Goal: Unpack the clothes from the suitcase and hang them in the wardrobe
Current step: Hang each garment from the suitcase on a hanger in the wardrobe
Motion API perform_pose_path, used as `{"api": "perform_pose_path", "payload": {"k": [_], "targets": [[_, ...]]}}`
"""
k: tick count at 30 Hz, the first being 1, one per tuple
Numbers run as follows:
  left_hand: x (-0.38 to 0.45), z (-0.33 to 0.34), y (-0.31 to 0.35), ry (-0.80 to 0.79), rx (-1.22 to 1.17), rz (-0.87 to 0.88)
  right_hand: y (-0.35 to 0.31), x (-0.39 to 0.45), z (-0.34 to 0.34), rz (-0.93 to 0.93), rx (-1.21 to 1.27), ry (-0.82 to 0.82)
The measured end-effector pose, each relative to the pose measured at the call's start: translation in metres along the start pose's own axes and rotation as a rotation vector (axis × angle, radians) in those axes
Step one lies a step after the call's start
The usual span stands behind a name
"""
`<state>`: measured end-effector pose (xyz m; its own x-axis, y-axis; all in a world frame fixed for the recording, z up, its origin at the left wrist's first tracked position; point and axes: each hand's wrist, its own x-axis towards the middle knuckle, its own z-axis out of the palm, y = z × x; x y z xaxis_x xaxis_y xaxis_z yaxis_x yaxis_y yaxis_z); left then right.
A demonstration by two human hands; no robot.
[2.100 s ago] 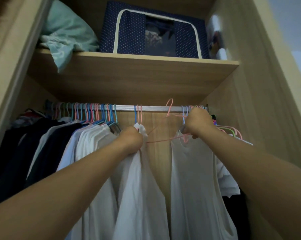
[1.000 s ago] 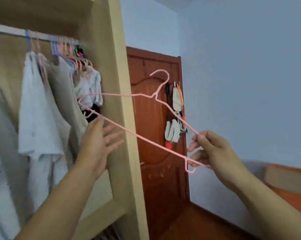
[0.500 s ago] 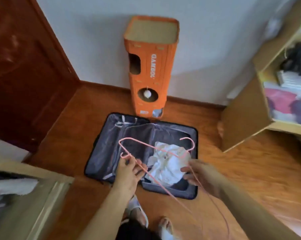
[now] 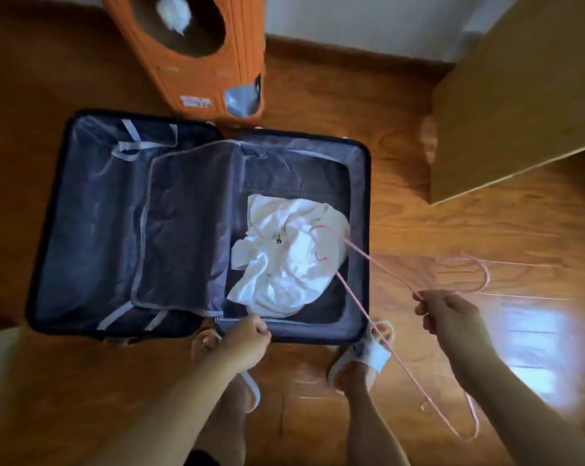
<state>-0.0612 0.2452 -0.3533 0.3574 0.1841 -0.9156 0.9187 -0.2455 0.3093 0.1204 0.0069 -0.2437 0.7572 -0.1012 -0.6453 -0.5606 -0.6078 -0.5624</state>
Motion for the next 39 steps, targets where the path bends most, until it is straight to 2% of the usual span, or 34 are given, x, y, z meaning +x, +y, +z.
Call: {"api": "perform_pose_path", "payload": {"k": [3,7,10,12,14,16,18,19,21,22,23,24,25,26,27,28,30,32,34,35,37,39], "targets": [[0.113,0.011,-0.01,0.032,0.107,0.016,0.036,0.089,0.045,-0.004,-0.037,0.047],[0.251,0.031,-0.007,0.308,0.461,0.17,0.078,0.186,0.083,-0.03,-0.096,0.124],[0.313,0.047,0.027,0.527,0.423,0.436,0.095,0.224,0.092,-0.064,-0.101,0.181],[0.336,0.068,0.058,0.577,0.347,0.529,0.103,0.234,0.094,-0.061,-0.055,0.175],[0.349,0.094,0.083,0.596,0.405,0.506,0.11,0.238,0.09,-0.042,-0.043,0.172],[0.353,0.112,0.093,0.684,0.511,0.351,0.114,0.239,0.082,-0.011,-0.052,0.174],[0.349,0.105,0.094,0.727,0.295,0.118,0.115,0.236,0.074,0.014,-0.08,0.154],[0.348,0.097,0.09,0.72,0.123,0.076,0.114,0.234,0.071,0.023,-0.082,0.141],[0.338,0.09,0.074,0.658,-0.047,0.223,0.111,0.229,0.068,0.036,-0.098,0.124],[0.324,0.088,0.066,0.55,-0.011,0.375,0.11,0.227,0.066,0.036,-0.115,0.117],[0.306,0.088,0.059,0.367,0.085,0.519,0.108,0.225,0.066,0.037,-0.124,0.112],[0.286,0.091,0.053,0.117,0.251,0.596,0.106,0.224,0.066,0.041,-0.129,0.11],[0.264,0.097,0.046,-0.101,0.444,0.593,0.105,0.223,0.066,0.046,-0.139,0.11],[0.245,0.104,0.036,-0.229,0.613,0.531,0.103,0.222,0.067,0.054,-0.149,0.104],[0.233,0.11,0.026,-0.272,0.717,0.451,0.101,0.221,0.068,0.063,-0.151,0.095],[0.225,0.113,0.019,-0.227,0.707,0.37,0.098,0.219,0.069,0.068,-0.146,0.084],[0.223,0.114,0.018,0.035,0.527,0.277,0.098,0.219,0.072,0.064,-0.141,0.069],[0.239,0.113,0.035,0.271,0.348,0.251,0.101,0.221,0.075,0.062,-0.145,0.06],[0.267,0.114,0.057,0.423,0.205,0.257,0.108,0.226,0.075,0.059,-0.135,0.054],[0.284,0.111,0.066,0.495,0.19,0.28,0.112,0.229,0.075,0.06,-0.123,0.049],[0.325,0.095,0.082,0.618,0.328,0.338,0.123,0.237,0.072,0.052,-0.102,0.05],[0.368,0.069,0.095,0.576,0.518,0.358,0.135,0.244,0.07,0.045,-0.081,0.064]]}}
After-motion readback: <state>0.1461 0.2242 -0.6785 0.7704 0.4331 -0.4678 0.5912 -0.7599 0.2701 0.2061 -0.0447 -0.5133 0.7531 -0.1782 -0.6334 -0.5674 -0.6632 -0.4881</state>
